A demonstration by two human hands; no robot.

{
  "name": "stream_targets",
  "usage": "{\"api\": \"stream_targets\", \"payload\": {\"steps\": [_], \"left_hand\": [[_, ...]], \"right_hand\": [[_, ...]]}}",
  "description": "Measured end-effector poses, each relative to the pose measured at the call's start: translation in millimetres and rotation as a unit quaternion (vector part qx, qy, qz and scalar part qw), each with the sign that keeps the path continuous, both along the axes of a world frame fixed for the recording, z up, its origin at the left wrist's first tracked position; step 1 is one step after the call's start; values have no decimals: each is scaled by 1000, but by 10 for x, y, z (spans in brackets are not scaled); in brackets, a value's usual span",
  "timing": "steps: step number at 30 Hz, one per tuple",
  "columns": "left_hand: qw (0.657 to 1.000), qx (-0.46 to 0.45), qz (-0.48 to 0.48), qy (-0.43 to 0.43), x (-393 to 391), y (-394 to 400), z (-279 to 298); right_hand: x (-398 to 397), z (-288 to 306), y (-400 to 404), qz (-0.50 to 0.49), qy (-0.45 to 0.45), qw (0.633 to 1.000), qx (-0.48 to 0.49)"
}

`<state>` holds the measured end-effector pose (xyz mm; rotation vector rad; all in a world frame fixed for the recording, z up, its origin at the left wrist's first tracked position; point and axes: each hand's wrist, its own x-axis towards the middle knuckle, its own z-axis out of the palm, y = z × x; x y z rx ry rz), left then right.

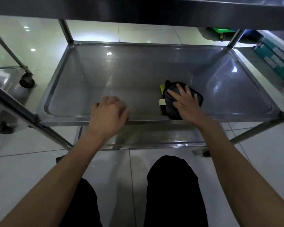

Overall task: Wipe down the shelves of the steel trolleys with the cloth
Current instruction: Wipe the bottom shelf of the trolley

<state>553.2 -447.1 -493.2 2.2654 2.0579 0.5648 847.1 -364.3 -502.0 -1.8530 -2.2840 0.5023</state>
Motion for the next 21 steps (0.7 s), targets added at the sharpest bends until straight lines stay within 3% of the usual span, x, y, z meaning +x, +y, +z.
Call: {"api": "stream_targets", "payload": {"steps": [4, 8, 21], "left_hand": [[994, -5, 107, 29, -568, 16, 64], [984, -44, 172, 33, -940, -84, 135], [989, -26, 143, 28, -1170, -385, -135]], "right_hand": [[-342, 15, 45, 14, 53, 998, -28], [-907, -8, 232, 58, 34, 997, -37], [-2865, 7, 616, 211, 39, 975, -60]]}}
